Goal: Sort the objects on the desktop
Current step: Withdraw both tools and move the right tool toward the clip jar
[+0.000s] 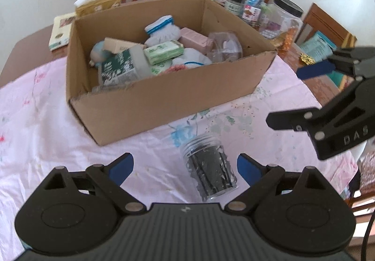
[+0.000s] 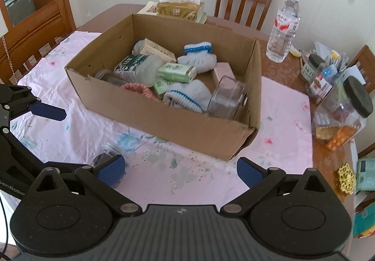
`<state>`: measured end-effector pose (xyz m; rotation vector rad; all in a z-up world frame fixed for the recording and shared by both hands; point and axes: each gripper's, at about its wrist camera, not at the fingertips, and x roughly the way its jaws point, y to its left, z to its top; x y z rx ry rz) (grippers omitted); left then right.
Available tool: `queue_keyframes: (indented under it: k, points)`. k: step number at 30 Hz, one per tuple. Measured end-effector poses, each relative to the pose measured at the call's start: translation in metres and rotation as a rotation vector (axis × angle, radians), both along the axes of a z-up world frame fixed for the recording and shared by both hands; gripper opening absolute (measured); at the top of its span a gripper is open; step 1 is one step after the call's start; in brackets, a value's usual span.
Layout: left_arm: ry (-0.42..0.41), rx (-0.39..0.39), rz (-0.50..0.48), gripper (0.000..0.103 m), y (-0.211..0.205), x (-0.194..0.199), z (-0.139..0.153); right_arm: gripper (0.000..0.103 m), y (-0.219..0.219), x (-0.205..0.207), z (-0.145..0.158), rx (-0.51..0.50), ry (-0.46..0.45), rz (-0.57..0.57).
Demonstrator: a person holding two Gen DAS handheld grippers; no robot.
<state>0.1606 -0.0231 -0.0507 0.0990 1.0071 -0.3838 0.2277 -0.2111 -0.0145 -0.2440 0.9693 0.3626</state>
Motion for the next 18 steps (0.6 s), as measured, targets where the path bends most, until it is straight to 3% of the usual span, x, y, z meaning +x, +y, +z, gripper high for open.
queue_keyframes:
  k: [6,18]
  points:
    - [0.005,0.024,0.077,0.095,0.011,-0.009,-0.007,0.103,0.007,-0.006,-0.009,0.022,0.029,0.03]
    - [0.081,0.04,0.256,0.095,0.051,-0.039,-0.026,0.103,0.043,0.004,-0.033,0.112,0.096,0.192]
